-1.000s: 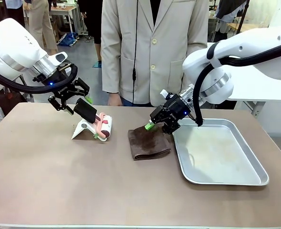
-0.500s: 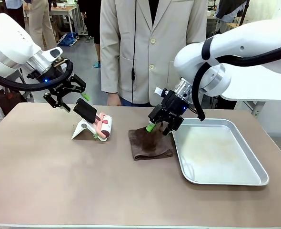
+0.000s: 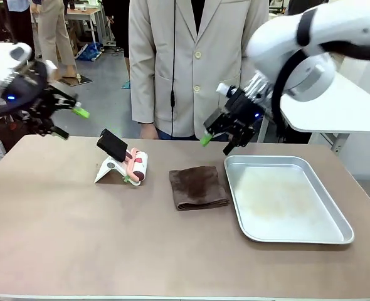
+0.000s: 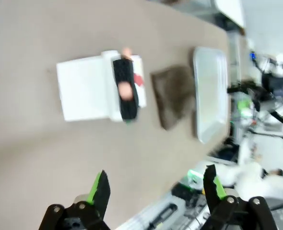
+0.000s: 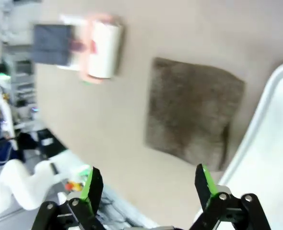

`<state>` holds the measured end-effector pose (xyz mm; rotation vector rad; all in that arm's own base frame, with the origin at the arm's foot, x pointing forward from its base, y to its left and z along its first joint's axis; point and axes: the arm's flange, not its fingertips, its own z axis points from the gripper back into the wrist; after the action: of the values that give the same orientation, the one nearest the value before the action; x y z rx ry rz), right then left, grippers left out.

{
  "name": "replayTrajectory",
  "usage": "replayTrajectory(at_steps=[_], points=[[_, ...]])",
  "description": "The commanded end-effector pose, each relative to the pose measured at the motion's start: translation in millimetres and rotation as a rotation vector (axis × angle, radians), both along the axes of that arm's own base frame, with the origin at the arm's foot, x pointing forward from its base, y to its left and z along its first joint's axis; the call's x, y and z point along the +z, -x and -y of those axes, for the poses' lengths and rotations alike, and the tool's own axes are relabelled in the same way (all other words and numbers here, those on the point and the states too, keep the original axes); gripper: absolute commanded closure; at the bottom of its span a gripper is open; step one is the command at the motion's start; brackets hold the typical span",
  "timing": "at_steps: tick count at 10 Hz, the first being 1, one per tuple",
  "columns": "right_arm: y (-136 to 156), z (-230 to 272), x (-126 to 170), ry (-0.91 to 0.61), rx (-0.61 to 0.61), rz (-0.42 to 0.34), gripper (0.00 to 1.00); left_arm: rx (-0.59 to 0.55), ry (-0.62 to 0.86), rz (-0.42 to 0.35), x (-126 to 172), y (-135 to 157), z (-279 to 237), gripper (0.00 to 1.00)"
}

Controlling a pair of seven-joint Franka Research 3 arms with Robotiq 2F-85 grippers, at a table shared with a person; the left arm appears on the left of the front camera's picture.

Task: Clean the surface of the table.
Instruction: Return the Lint Roller and towel to their original positions.

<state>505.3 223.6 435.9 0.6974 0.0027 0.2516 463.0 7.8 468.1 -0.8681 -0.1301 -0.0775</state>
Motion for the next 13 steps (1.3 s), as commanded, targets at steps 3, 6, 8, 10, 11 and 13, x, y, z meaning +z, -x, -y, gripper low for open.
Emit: replayTrajectory(at_steps=[3,6,8,10,11,13], points=[[57,103,0,-0.549,-0.024,-0.031,0.0,-0.094,0.281,0.032,-17,76,-76,0.0],[88,174,-3,-0.721,0.007,-0.076,0.0,0.051,0.483,0.018,-36,92,-150,0.0],[96,216,-9,-0.793,0.021,-0.093,0.0,0.076,0.577,0.005,-55,99,-190,0.0],[101,253,-15,-0.844,-0.06,-0.082,0.0,0.062,0.668,0.036,-70,106,-220,0.0],[104,271,-20,-0.861,-0.09,-0.078,0.0,0.07,0.695,0.051,-72,107,-227,0.0],[113,292,-28,-0.887,-0.174,-0.015,0.0,0.092,0.719,0.062,-71,103,-231,0.0]])
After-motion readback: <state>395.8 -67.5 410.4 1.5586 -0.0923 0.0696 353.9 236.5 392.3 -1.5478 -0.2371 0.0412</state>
